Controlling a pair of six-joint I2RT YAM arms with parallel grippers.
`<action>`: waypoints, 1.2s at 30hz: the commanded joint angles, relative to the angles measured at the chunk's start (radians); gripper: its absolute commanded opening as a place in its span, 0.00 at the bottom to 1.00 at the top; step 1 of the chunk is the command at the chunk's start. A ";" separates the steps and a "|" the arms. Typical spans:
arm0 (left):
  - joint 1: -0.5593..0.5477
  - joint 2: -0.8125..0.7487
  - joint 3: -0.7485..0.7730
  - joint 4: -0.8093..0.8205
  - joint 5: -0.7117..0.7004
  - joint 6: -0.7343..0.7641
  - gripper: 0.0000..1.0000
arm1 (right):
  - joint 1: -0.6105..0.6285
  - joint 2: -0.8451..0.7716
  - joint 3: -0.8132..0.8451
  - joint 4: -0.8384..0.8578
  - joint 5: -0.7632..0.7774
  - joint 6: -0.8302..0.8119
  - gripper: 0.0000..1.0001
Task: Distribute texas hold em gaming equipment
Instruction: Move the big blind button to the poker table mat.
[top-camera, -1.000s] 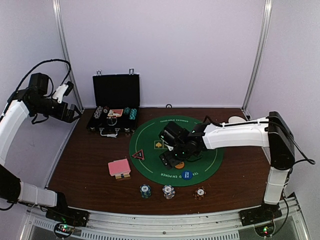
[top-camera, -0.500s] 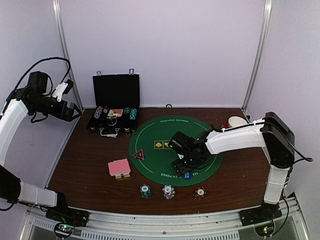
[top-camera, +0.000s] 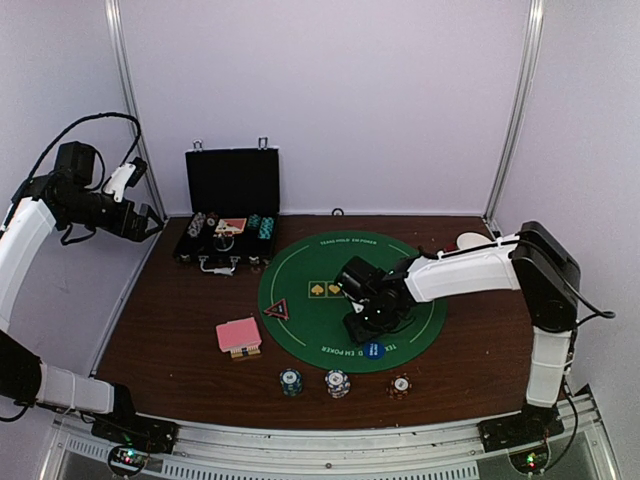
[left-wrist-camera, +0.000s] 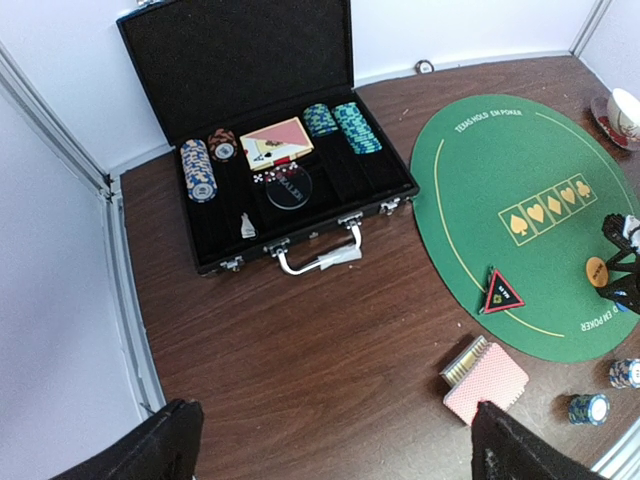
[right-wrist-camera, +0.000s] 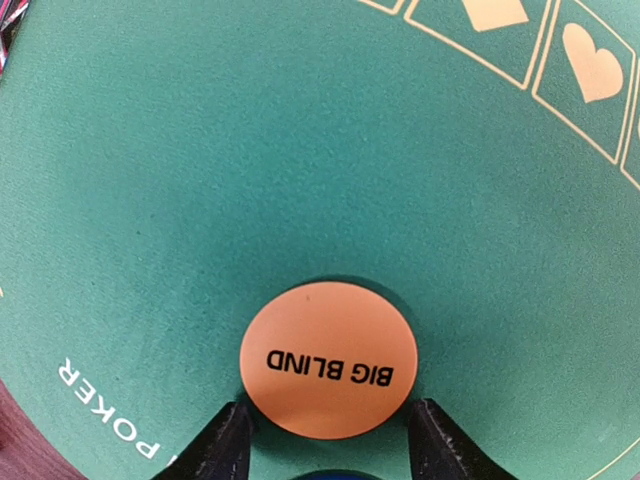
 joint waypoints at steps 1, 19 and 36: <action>0.007 0.005 0.036 0.007 0.017 0.010 0.98 | -0.037 0.058 0.041 0.024 0.011 0.012 0.52; 0.007 0.002 0.030 0.002 0.017 0.024 0.98 | -0.227 0.375 0.594 -0.081 0.169 -0.102 0.36; 0.007 -0.027 0.012 -0.022 0.015 0.051 0.98 | -0.278 0.598 1.098 -0.250 0.114 -0.170 0.60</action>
